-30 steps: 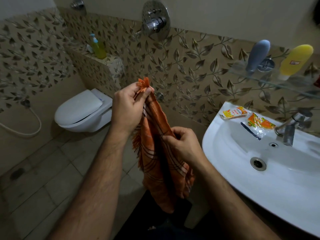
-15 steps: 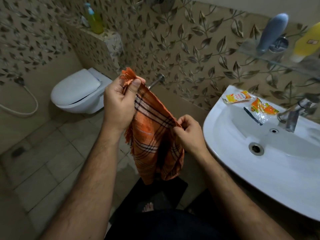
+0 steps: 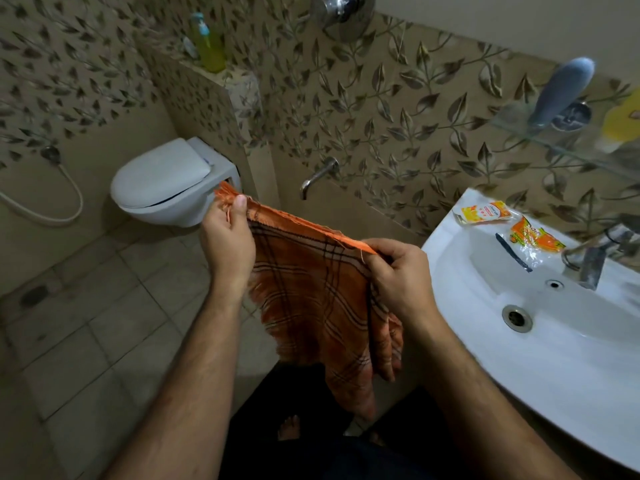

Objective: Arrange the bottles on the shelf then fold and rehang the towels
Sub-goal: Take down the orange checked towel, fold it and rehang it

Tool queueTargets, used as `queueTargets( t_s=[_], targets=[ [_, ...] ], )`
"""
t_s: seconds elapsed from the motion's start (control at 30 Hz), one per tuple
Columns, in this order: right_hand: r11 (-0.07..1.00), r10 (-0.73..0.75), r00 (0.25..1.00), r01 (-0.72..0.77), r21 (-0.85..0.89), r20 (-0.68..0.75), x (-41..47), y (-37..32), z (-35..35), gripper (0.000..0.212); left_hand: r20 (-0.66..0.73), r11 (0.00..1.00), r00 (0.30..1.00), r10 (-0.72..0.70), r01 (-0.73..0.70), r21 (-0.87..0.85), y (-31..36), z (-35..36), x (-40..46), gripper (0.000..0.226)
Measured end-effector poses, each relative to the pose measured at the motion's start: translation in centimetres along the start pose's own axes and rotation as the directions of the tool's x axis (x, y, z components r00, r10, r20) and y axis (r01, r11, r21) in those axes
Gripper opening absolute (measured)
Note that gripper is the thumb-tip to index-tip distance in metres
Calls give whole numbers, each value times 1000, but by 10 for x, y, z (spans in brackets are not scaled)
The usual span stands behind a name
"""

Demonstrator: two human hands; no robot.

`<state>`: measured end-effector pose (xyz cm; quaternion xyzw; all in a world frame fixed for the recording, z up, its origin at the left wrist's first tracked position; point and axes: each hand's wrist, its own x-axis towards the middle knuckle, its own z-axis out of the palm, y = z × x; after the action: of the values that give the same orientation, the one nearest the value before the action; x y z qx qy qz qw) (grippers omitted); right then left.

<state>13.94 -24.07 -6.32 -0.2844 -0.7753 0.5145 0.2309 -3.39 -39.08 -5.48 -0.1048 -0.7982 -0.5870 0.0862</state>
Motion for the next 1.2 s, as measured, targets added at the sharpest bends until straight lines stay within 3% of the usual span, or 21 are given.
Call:
queueTargets(
  t_s=[0.17, 0.37, 0.47, 0.6, 0.73, 0.83, 0.97, 1.2],
  targets=[
    [998, -62, 998, 62, 25, -10, -5, 1, 3, 29, 13, 942, 1000, 11, -6, -335, 33, 1, -1, 24],
    [983, -95, 977, 61, 172, 192, -7, 5, -1, 19, 37, 923, 993, 111, -89, -374, 77, 13, -7, 16],
    [988, -69, 971, 36, 147, 230, -8, 13, 2, 20, 77, 926, 986, 146, -109, -360, 93, 17, -17, 15],
    [988, -151, 978, 148, 33, 145, -8, 20, 15, 16, 112, 927, 953, 283, -242, -286, 103, 16, -26, 23],
    [926, -242, 968, 251, -283, 68, -6, 17, 29, 17, 122, 926, 930, 346, -317, -205, 105, 20, -27, 20],
    [907, -296, 955, 277, -318, -14, -5, 10, 38, 19, 138, 925, 922, 362, -338, -172, 105, 22, -25, 22],
    [903, -328, 937, 274, -330, -119, -2, 2, 49, 18, 156, 924, 914, 374, -353, -145, 105, 22, -23, 21],
    [876, -257, 947, 143, -460, -195, 0, 0, 48, 20, 131, 924, 921, 367, -346, -160, 107, 16, -21, 16]
  ],
)
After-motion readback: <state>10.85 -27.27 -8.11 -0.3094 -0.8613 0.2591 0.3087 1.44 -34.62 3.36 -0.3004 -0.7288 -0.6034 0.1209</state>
